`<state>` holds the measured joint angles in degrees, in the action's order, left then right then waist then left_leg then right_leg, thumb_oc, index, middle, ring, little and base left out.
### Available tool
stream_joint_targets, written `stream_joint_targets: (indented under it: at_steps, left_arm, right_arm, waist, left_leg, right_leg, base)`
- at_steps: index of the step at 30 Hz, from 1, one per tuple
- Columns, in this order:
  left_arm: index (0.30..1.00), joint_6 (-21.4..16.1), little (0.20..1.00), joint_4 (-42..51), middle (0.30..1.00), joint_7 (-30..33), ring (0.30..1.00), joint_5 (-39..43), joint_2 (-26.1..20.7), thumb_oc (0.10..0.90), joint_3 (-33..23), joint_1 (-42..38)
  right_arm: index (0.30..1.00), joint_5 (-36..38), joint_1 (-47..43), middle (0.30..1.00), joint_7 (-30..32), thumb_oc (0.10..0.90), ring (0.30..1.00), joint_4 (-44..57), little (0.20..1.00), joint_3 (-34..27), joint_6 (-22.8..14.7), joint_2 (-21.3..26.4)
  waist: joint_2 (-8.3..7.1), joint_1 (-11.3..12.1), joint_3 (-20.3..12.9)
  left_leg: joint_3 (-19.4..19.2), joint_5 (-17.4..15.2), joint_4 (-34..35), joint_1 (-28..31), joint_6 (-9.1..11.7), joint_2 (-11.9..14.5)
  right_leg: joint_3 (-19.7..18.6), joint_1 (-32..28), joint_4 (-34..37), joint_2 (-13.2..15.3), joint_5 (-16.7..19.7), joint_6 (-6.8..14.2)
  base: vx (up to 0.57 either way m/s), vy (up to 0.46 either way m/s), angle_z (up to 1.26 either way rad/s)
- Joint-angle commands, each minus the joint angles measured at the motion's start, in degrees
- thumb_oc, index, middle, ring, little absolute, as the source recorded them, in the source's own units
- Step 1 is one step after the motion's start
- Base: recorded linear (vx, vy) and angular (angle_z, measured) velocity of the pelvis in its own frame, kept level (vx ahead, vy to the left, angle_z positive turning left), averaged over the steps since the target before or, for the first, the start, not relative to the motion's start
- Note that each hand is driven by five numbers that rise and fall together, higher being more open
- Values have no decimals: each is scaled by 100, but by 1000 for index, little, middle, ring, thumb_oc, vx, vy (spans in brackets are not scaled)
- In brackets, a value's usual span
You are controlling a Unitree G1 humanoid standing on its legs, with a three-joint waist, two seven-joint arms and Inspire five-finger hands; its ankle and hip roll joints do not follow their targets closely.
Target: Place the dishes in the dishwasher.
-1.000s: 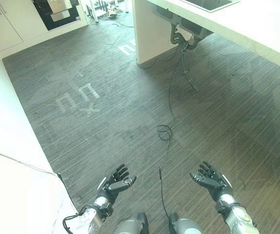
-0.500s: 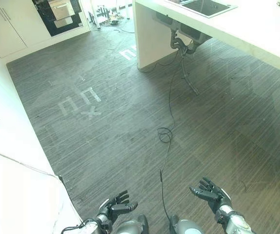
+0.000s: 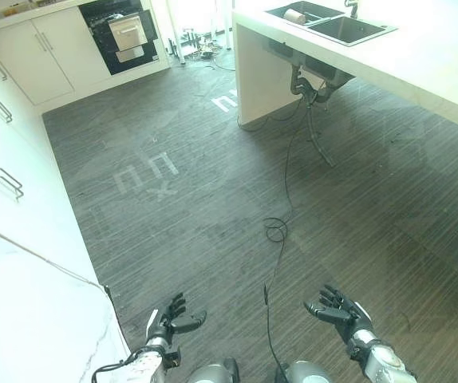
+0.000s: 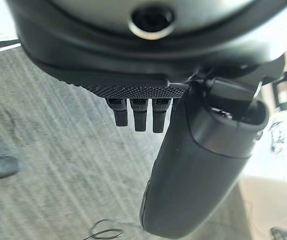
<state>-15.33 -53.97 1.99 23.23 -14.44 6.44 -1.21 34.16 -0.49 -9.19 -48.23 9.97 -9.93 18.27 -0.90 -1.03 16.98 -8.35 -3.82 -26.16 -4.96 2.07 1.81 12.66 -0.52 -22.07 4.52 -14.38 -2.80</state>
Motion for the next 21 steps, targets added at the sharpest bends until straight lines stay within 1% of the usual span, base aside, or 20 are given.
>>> stream_joint_targets:
  at_steps: [1, 3, 4, 5, 6, 7, 8, 9, 11, 12, 13, 14, 15, 17, 18, 19, 20, 21]
  left_arm:
    - [900, -618, 900, 457, 900, 28, 900, -322, 59, 800, 27, -200]
    - [900, -624, 900, 482, 900, -5, 900, -322, 63, 800, 21, -171]
    - [900, -606, 900, 504, 900, -34, 900, -306, 68, 800, 27, -155]
    - [900, -581, 900, 516, 900, -58, 900, -292, 71, 800, 31, -158]
    - [900, -570, 900, 513, 900, -83, 900, -270, 73, 800, 39, -159]
    - [900, -512, 900, 551, 900, -173, 900, -239, 78, 800, 36, -163]
    - [900, -480, 900, 596, 900, -262, 900, -260, 83, 800, 49, -131]
    - [900, -499, 900, 640, 900, -315, 900, -321, 67, 800, 30, -68]
    - [900, -496, 900, 649, 900, -346, 900, -374, 44, 800, 12, -32]
    - [900, -490, 900, 621, 900, -354, 900, -440, 3, 800, 4, -33]
    - [900, -487, 900, 601, 900, -361, 900, -454, -18, 800, 13, -45]
    - [900, -489, 900, 594, 900, -360, 900, -523, -66, 800, 27, -57]
    - [900, -488, 900, 609, 900, -359, 900, -567, -91, 800, 61, -73]
    - [900, -471, 900, 691, 900, -294, 900, -624, -155, 800, 168, -103]
    - [900, -464, 900, 700, 900, -286, 900, -631, -160, 800, 175, -104]
    - [900, -395, 900, 771, 900, -202, 900, -579, -200, 800, 237, -121]
    - [900, -377, 900, 790, 900, -151, 900, -497, -201, 800, 272, -129]
    - [900, -393, 900, 801, 900, -113, 900, -425, -188, 800, 303, -136]
  right_arm:
    - [900, -63, -275, 900, -24, 800, 900, 302, 900, -153, -653, 387]
    - [900, -90, -271, 900, -3, 800, 900, 309, 900, -149, -685, 381]
    - [900, -104, -250, 900, 54, 800, 900, 353, 900, -137, -689, 386]
    - [900, -111, -229, 900, 95, 800, 900, 389, 900, -127, -676, 391]
    - [900, -126, -208, 900, 121, 800, 900, 409, 900, -119, -671, 395]
    - [900, -194, -146, 900, 174, 800, 900, 490, 900, -136, -628, 419]
    - [900, -193, -72, 900, 227, 800, 900, 567, 900, -144, -619, 434]
    - [900, -176, -33, 900, 262, 800, 900, 638, 900, -153, -628, 428]
    - [900, -84, -17, 900, 264, 800, 900, 652, 900, -209, -633, 398]
    - [900, 126, 14, 900, 211, 800, 900, 639, 900, -279, -669, 347]
    - [900, 157, 30, 900, 186, 800, 900, 626, 900, -316, -698, 331]
    - [900, 114, 55, 900, 160, 800, 900, 646, 900, -379, -720, 279]
    - [900, 42, 54, 900, 172, 800, 900, 675, 900, -407, -740, 252]
    - [900, -99, 79, 900, 262, 800, 900, 753, 900, -414, -802, 206]
    - [900, -109, 85, 900, 271, 800, 900, 763, 900, -413, -804, 201]
    - [900, -157, 121, 900, 365, 800, 900, 820, 900, -389, -824, 174]
    - [900, -150, 111, 900, 377, 800, 900, 804, 900, -357, -846, 185]
    - [900, -169, 87, 900, 378, 800, 900, 776, 900, -320, -892, 202]
  waist:
    - [9, 136, 78]
    - [16, 155, 94]
    - [31, 163, 112]
    - [69, 166, 128]
    - [88, 158, 136]
    - [142, 136, 153]
    - [161, 140, 166]
    - [162, 173, 152]
    - [138, 213, 116]
    - [116, 246, 79]
    - [108, 246, 59]
    - [84, 237, -7]
    - [70, 207, -36]
    - [56, 128, -37]
    - [54, 128, -37]
    - [83, 102, -7]
    - [130, 96, 8]
    - [173, 81, 33]
  left_leg:
    - [-21, -701, 47, 124, -200, -212]
    - [-11, -517, 306, 105, -130, -186]
    - [12, -123, 773, 16, 20, -115]
    - [41, 84, 897, -165, 110, -32]
    - [52, 160, 897, -304, 166, 28]
    - [-18, 251, 897, -575, 227, 188]
    - [-116, 175, 897, -638, 203, 229]
    - [-122, -125, 897, -544, 71, 152]
    - [-84, -361, 897, -443, -81, 28]
    - [-11, -569, 897, -343, -264, -105]
    - [12, -645, 897, -295, -339, -153]
    - [65, -816, 897, -192, -548, -326]
    - [86, -904, 897, -146, -680, -444]
    - [157, -1074, 897, -43, -941, -696]
    - [161, -1086, 897, -37, -962, -719]
    - [223, -1162, 897, 56, -1089, -830]
    - [221, -1196, 897, 116, -1117, -829]
    - [214, -1218, 897, 169, -1124, -817]
  right_leg:
    - [-137, -483, 488, -255, -323, 60]
    - [-143, -519, 488, -268, -360, 65]
    - [-140, -581, 488, -293, -418, 60]
    - [-128, -608, 488, -335, -434, 47]
    - [-112, -637, 488, -353, -461, 37]
    - [-28, -685, 488, -380, -489, 7]
    - [61, -783, 488, -342, -543, -7]
    - [72, -885, 488, -298, -586, 41]
    - [70, -987, 488, -238, -627, 113]
    - [113, -1166, 488, -203, -630, 165]
    - [137, -1235, 458, -193, -605, 186]
    - [169, -1149, -183, -67, -346, 359]
    - [151, -1007, -714, 36, -46, 525]
    - [-10, -495, -2077, 207, 682, 926]
    - [-28, -433, -2244, 224, 748, 962]
    - [-59, -21, -3146, 350, 1111, 1077]
    - [-2, 191, -3393, 442, 1102, 1003]
    - [69, 371, -3437, 458, 997, 927]
  base:
    - [167, -1, 1]
    - [163, 47, -16]
    - [243, 101, -16]
    - [275, 118, -6]
    - [329, 168, -3]
    - [464, 271, -3]
    - [611, 413, 4]
    - [533, 408, 4]
    - [389, 319, -12]
    - [388, 291, -23]
    - [480, 387, -11]
    - [368, 351, -4]
    - [341, 388, -5]
    - [218, 283, 1]
    - [234, 276, 32]
    - [230, 246, 45]
    - [307, 277, 24]
    - [344, 126, -13]
